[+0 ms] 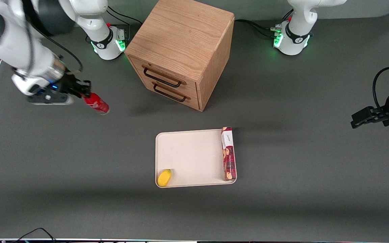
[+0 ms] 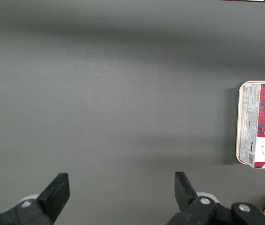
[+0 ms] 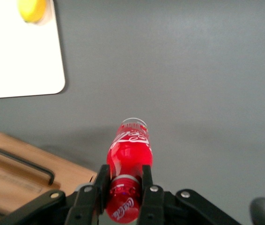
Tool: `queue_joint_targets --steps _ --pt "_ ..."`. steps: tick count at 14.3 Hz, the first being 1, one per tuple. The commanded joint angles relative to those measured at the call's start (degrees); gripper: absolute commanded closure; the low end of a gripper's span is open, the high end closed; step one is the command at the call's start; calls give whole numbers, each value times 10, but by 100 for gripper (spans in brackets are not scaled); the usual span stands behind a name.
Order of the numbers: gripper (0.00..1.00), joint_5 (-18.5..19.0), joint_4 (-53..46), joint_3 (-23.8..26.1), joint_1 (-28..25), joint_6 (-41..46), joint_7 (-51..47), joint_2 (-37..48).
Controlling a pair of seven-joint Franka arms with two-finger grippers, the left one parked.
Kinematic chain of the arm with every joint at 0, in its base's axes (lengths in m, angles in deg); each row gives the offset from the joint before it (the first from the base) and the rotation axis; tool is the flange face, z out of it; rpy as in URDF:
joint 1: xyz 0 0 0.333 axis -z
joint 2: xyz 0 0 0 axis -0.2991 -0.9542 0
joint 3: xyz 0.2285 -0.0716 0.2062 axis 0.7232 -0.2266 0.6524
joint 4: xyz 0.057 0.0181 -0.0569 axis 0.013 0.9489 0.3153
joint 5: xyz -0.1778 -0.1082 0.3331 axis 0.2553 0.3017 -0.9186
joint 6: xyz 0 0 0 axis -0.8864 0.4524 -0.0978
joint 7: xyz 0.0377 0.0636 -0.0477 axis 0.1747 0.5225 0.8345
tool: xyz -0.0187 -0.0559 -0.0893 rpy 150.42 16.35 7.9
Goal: Place coke bottle on tray
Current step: 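Lift the held bottle with the right gripper and carry it toward the tray, then lower the bottle onto the white tray beside the lemon and open the gripper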
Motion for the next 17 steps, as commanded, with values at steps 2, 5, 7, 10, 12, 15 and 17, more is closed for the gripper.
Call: queue_joint_targets --steps 2,5,7,10,12,15,17 --pt "100 9 -307 33 -4 179 -26 -170" --pt "100 34 -399 105 -11 212 -140 -255" --pt "100 44 -398 155 -13 179 -238 -293" --pt "100 94 -381 204 -25 92 -340 -354" --pt "100 141 -337 241 -28 11 -399 -385" --pt "100 183 -256 251 -29 -110 -463 -406" --pt "100 214 -243 250 -37 -145 -499 -429"
